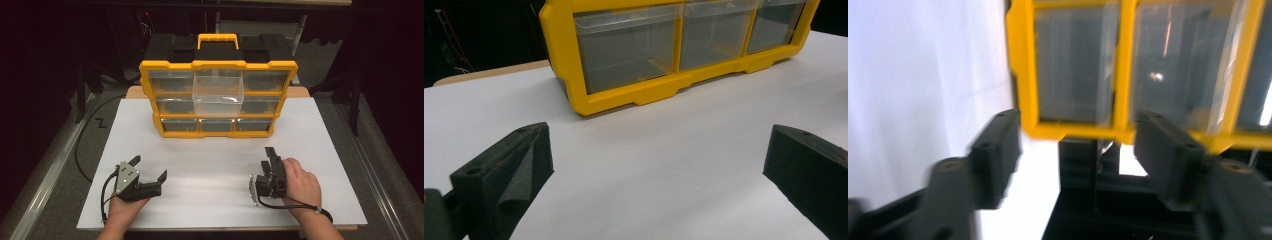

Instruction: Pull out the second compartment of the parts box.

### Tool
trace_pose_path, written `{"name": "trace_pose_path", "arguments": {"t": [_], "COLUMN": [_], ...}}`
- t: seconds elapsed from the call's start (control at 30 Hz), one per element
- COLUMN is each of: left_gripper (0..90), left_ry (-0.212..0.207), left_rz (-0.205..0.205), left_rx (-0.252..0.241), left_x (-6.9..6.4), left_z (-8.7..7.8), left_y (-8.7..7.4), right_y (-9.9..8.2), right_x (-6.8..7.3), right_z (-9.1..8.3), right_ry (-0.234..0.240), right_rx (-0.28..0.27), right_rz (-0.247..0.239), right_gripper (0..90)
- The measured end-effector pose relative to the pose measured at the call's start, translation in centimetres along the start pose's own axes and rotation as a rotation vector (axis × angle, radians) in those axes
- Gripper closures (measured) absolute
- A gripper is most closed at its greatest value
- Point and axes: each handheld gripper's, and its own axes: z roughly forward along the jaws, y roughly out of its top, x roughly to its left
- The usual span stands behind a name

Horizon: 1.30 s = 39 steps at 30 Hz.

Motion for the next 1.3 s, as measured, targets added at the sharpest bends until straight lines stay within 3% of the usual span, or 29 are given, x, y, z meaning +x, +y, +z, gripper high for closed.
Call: {"name": "trace_pose_path", "arguments": {"t": [0.1,0.23,0.27,0.4,0.53,0.6,0.63,0.8,0.83,0.87,0.9,1.07,1.17,1.2,1.3], "left_gripper": [0.3,0.3,0.2,0.2,0.3,0.3,0.3,0.3,0.3,0.5,0.8,0.8,0.7,0.4,0.3], "left_ry": [0.002,0.008,0.01,0.009,0.007,0.005,0.005,0.007,0.006,0.006,0.005,0.001,0.003,0.005,0.01], "left_rz": [0.003,0.0,-0.004,-0.004,-0.001,-0.001,0.0,0.0,0.001,0.0,-0.002,0.0,-0.002,-0.003,-0.005], "left_rx": [0.001,0.0,0.002,0.008,0.005,0.005,0.006,0.007,0.009,0.012,0.013,0.016,0.018,0.019,0.021], "left_x": [-0.1,0.0,0.0,0.0,0.0,0.0,0.0,0.0,0.1,0.1,0.1,0.1,0.2,0.2,0.2], "left_z": [0.0,-0.1,-0.1,-0.1,-0.1,-0.1,-0.1,-0.1,-0.1,-0.1,0.0,0.0,0.0,0.0,0.0], "left_y": [0.0,0.0,0.0,0.0,0.0,0.0,0.0,0.0,0.0,0.0,0.0,0.0,0.0,0.0,0.0], "right_y": [-0.9,-1.4,-1.4,-1.7,-2.5,-3.1,-3.2,-4.4,-4.6,-4.9,-5.2,-6.3,-7.4,-7.9,-8.8], "right_x": [0.6,0.7,0.7,0.1,-0.3,-0.5,-0.6,-0.6,-0.6,-0.6,-0.6,-0.6,-1.1,-1.2,-1.3], "right_z": [0.1,0.0,-0.1,-0.2,-0.1,0.0,0.0,0.3,0.4,0.5,0.6,0.9,0.9,0.8,0.9], "right_ry": [0.049,0.041,0.042,0.042,0.055,0.094,0.106,0.204,0.208,0.234,0.27,0.356,0.4,0.405,0.43], "right_rx": [0.024,0.0,0.005,0.011,0.026,0.032,0.037,0.033,0.029,0.024,0.023,0.017,-0.017,-0.045,-0.104], "right_rz": [-0.024,-0.04,-0.036,0.038,0.166,0.277,0.305,0.584,0.618,0.657,0.727,0.969,1.172,1.26,1.437], "right_gripper": [18.2,0.9,0.8,0.8,0.8,0.9,0.9,1.0,1.0,1.0,1.1,1.0,1.0,1.0,1.0]}}
